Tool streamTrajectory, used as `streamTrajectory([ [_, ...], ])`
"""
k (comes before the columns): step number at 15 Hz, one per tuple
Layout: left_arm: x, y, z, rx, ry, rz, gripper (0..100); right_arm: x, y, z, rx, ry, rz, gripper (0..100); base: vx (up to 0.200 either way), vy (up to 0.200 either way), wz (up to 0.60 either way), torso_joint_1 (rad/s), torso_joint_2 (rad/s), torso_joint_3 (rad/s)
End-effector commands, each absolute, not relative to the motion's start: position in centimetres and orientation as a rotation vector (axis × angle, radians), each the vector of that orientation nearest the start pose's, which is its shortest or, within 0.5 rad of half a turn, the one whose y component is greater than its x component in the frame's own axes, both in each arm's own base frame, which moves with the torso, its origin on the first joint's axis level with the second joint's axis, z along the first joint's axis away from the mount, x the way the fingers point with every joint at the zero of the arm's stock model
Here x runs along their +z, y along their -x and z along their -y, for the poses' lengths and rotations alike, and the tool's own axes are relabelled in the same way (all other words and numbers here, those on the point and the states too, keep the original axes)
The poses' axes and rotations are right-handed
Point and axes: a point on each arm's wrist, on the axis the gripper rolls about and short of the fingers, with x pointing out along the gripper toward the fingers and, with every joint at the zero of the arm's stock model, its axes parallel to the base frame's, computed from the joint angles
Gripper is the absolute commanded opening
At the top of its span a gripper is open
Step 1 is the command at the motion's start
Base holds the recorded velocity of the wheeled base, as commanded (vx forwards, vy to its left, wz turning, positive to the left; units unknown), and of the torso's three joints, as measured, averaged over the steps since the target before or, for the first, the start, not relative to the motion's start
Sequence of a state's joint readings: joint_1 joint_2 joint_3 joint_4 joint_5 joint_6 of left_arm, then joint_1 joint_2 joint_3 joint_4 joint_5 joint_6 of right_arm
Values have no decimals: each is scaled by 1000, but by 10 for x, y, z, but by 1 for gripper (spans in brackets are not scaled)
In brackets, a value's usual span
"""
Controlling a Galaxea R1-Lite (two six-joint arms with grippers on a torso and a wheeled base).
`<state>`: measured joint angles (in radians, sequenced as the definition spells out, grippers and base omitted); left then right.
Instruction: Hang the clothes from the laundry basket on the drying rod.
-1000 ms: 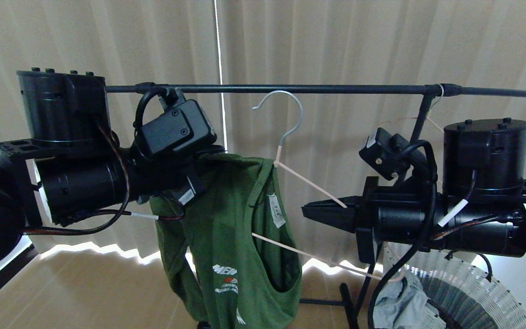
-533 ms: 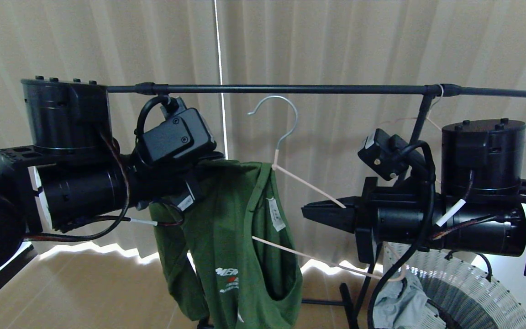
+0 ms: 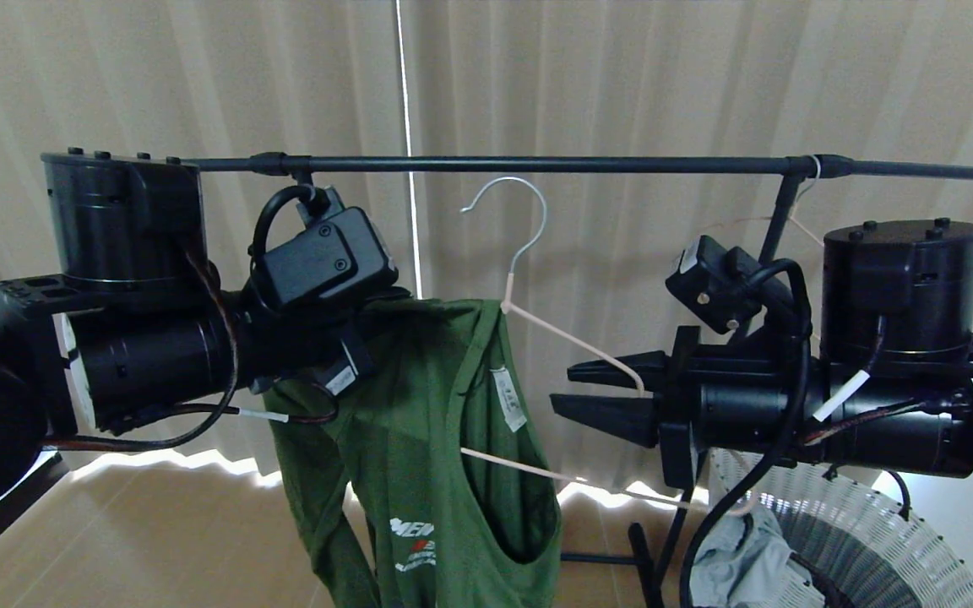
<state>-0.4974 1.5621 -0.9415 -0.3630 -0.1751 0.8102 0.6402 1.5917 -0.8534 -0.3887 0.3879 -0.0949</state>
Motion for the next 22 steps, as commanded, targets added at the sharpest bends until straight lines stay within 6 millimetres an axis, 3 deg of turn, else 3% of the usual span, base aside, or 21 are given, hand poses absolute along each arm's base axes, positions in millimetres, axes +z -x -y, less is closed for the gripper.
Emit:
streamTrajectory([
  [1,234,-247,135,-717,-818,19,0,205,-220,-173,1026,132,-311,100,0,0,0,0,0,0],
  [7,228,-253,121,-503,-843,-89,0,211,-230,-160,893,178,-216,100,0,0,0,0,0,0],
  [12,232,-252,120,-309,-696,-95,0,188,-231,-159,821,227,-273,100,0,0,0,0,0,0],
  [17,243,-247,132,-334,-580,-5,0,171,-235,-181,857,244,-315,100,0,0,0,0,0,0],
  [22,251,-240,143,-363,-561,59,0,162,-254,-199,767,228,-285,100,0,0,0,0,0,0],
])
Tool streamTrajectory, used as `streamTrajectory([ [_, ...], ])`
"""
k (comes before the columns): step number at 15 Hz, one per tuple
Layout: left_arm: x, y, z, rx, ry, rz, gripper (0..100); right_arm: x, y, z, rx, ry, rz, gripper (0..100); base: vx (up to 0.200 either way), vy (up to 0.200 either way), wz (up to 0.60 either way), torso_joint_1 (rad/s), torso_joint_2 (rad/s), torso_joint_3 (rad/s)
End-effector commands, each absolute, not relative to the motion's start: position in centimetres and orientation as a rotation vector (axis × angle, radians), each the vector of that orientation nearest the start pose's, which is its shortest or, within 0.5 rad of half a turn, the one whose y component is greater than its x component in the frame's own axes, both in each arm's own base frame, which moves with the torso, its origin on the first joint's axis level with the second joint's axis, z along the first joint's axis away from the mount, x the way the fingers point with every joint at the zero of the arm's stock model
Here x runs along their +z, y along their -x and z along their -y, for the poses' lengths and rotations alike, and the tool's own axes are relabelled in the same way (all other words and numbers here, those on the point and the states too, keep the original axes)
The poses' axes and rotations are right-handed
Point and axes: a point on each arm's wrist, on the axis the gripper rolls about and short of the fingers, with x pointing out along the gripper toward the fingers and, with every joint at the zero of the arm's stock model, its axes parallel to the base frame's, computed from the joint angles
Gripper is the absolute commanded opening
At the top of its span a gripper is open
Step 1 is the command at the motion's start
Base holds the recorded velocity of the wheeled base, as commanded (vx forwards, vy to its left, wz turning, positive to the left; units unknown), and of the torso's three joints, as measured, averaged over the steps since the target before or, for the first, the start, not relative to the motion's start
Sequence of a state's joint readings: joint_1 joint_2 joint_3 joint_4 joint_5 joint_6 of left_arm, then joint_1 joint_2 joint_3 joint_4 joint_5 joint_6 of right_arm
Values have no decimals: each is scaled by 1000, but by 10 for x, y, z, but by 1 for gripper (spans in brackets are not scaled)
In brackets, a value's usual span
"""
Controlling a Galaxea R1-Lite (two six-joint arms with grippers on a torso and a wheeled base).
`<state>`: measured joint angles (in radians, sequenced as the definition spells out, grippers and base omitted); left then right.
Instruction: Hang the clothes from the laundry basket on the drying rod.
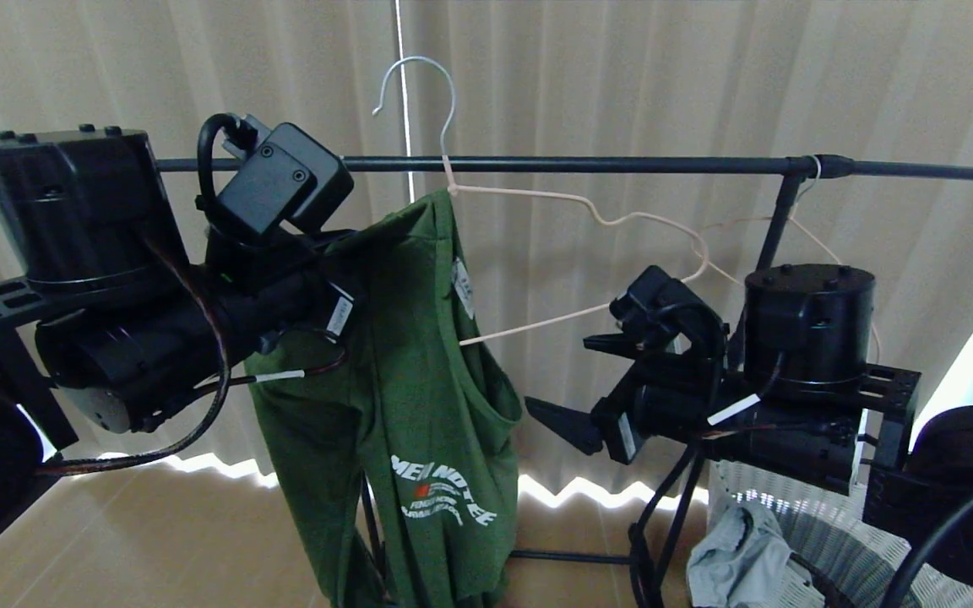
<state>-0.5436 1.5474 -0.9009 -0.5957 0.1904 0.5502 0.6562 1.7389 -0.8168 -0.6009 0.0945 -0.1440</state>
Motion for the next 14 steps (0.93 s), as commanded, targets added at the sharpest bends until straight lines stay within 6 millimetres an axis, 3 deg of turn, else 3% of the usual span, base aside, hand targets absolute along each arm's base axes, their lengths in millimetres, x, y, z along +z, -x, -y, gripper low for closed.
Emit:
streamTrajectory([
  [1,253,-239,145,-370,-558,67,0,162,-257,-202,765,214,-285,100,0,0,0,0,0,0],
  [8,265,-234,156,-402,-541,115,0,144,-271,-211,703,218,-322,100,0,0,0,0,0,0],
  [11,265,-236,153,-388,-543,111,0,142,-270,-201,620,234,-336,100,0,0,0,0,0,0],
  [14,266,-237,148,-364,-547,112,0,144,-266,-177,555,236,-353,100,0,0,0,0,0,0],
])
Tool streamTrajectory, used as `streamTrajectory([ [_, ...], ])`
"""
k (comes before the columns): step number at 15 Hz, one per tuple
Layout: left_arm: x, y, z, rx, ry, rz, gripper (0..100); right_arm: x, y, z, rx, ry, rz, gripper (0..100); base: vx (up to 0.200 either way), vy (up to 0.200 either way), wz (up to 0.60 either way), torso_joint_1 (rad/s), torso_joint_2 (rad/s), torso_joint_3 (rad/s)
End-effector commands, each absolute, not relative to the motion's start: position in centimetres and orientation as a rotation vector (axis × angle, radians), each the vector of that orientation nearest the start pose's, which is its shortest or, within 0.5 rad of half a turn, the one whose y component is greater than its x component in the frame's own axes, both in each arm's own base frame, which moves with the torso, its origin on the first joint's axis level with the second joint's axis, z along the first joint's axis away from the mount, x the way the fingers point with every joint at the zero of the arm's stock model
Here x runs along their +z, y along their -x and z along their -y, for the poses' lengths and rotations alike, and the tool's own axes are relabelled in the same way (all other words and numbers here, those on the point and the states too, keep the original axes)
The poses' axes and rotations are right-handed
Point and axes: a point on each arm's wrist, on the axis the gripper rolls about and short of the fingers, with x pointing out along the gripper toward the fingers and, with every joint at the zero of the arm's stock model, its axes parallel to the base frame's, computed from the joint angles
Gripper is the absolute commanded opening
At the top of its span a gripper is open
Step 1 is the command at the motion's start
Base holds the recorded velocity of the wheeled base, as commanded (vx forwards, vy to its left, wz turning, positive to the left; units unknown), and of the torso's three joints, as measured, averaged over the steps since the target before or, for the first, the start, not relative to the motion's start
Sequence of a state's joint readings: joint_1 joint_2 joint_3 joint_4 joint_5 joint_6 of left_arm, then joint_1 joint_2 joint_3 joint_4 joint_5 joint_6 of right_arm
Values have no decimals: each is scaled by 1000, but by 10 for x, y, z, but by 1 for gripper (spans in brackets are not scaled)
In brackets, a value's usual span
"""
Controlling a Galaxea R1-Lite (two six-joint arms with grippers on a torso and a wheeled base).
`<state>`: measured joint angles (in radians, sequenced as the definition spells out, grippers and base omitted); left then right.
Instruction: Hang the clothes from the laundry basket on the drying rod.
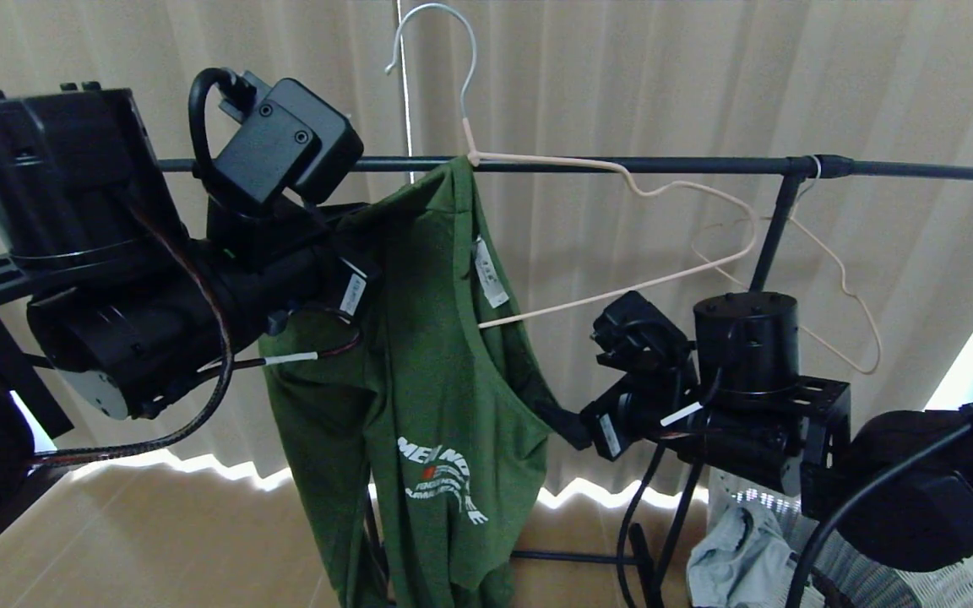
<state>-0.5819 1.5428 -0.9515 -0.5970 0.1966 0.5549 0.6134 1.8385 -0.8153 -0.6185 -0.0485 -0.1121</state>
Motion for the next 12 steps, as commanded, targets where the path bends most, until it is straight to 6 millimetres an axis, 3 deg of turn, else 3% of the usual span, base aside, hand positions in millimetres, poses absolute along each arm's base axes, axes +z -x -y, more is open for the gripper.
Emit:
streamTrajectory([
  [1,265,-239,144,-351,-550,105,0,145,-265,-166,525,235,-361,100,0,0,0,0,0,0],
  [7,255,-241,138,-337,-577,67,0,156,-277,-102,307,199,-351,100,0,0,0,0,0,0],
  [12,235,-242,122,-308,-732,7,0,186,-292,-89,244,168,-246,100,0,0,0,0,0,0],
])
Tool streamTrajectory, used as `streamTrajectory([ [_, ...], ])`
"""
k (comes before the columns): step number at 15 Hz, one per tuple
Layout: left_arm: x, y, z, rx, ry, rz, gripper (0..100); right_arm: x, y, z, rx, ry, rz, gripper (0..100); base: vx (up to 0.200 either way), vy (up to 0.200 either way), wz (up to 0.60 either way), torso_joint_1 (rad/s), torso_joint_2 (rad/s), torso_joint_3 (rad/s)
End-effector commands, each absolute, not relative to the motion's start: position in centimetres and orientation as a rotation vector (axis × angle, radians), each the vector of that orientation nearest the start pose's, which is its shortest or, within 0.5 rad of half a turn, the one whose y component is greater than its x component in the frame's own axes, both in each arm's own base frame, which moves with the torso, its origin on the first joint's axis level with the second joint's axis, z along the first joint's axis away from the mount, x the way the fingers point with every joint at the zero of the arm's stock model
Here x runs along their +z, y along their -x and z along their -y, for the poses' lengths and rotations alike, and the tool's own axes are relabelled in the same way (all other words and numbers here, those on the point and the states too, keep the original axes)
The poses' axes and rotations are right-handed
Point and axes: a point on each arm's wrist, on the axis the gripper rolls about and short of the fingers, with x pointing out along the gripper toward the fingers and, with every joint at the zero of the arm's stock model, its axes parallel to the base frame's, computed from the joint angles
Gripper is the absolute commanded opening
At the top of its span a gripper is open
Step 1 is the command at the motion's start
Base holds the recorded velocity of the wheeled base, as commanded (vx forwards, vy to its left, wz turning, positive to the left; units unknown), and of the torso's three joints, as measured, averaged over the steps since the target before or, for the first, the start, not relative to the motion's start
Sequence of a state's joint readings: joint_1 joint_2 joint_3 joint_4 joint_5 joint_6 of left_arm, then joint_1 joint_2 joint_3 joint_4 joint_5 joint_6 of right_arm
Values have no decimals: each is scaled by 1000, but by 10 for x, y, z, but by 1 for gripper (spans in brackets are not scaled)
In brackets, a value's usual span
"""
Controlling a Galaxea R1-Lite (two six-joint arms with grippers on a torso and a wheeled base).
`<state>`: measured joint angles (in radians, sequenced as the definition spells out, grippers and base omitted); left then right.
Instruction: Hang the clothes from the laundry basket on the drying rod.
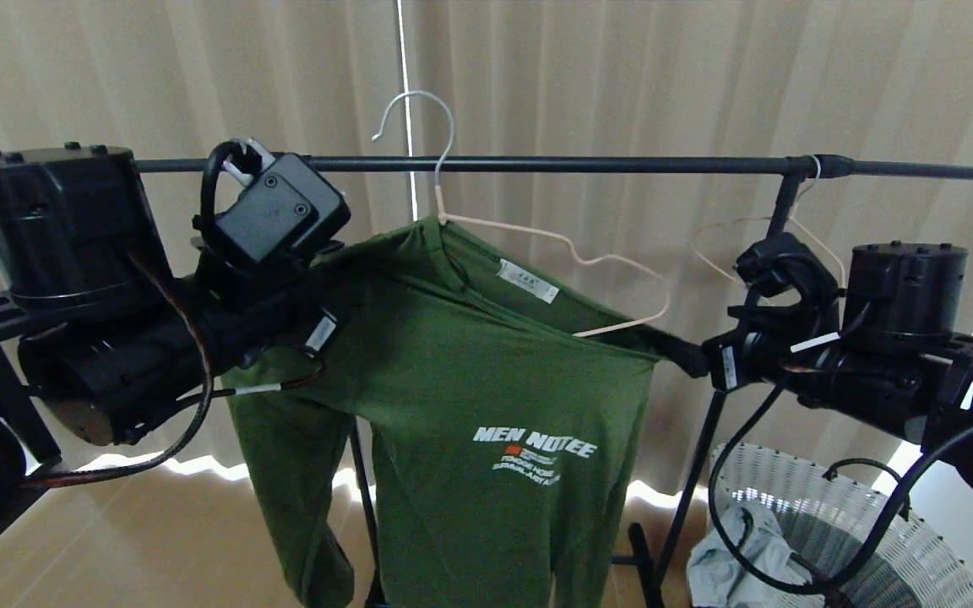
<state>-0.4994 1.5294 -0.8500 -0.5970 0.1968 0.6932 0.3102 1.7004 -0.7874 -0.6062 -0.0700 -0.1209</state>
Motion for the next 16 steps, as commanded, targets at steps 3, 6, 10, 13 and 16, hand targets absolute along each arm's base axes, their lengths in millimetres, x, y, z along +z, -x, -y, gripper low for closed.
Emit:
streamTrajectory([
  [3,223,-243,112,-291,-825,-31,0,204,-298,-91,244,155,-179,100,0,0,0,0,0,0],
  [6,219,-244,111,-290,-839,-44,0,217,-285,-108,317,152,-135,100,0,0,0,0,0,0],
  [10,214,-248,113,-230,-851,-87,0,215,-259,-142,461,164,-135,100,0,0,0,0,0,0],
  [13,216,-248,113,-132,-833,-118,0,206,-243,-164,555,179,-158,100,0,0,0,0,0,0],
  [16,216,-245,121,-123,-768,-122,0,208,-236,-178,608,181,-146,100,0,0,0,0,0,0],
])
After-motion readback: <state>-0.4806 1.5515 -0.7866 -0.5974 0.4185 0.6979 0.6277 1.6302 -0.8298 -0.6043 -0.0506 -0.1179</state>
